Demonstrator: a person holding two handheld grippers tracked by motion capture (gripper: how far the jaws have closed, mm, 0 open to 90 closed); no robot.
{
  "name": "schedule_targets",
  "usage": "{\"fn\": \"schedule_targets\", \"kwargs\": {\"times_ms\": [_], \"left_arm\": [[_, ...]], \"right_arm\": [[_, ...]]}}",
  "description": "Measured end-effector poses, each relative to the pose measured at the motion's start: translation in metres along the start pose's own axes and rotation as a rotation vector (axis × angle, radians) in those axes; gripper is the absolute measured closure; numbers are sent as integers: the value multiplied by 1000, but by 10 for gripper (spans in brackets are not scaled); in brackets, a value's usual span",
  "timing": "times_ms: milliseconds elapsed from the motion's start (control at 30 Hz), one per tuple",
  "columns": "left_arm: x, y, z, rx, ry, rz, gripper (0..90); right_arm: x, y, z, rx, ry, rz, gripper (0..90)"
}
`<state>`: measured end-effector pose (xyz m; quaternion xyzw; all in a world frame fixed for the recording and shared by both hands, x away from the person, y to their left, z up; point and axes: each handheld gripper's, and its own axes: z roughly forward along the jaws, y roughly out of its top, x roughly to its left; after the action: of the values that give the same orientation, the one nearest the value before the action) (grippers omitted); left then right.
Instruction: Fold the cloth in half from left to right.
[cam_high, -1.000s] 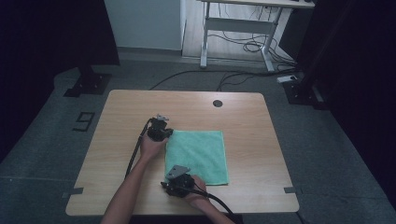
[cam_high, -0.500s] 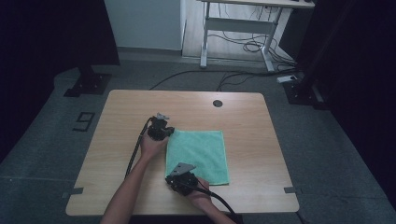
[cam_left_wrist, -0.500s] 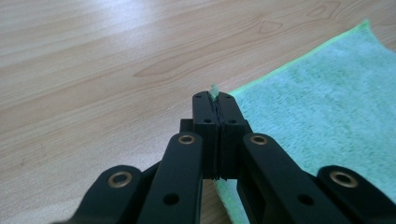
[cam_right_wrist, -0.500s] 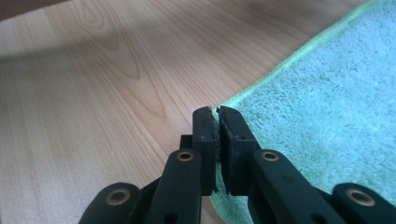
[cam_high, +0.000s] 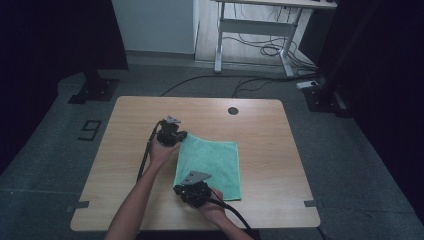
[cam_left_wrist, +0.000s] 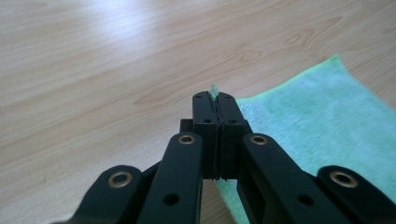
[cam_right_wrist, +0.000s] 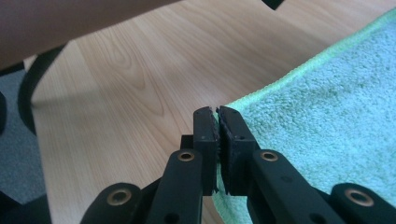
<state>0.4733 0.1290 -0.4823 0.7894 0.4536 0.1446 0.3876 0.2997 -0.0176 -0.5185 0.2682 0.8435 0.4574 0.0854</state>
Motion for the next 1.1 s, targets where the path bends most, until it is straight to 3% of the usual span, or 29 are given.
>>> {"fn": "schedule_targets", "kwargs": {"times_ms": [333, 567, 833, 1100], "left_arm": [[-6, 6, -6, -5, 1, 11, 888], [-10, 17, -16, -22, -2, 20, 888], [1, 3, -15, -5, 15, -13, 888], [8, 1, -29, -28, 32, -25, 887]], "right_arm": [[0, 4, 1, -21, 13, 14, 856], [-1, 22, 0, -53, 20, 16, 859], [0, 11, 1, -44, 40, 30, 859], [5, 17, 1, -57, 56, 5, 859]]}}
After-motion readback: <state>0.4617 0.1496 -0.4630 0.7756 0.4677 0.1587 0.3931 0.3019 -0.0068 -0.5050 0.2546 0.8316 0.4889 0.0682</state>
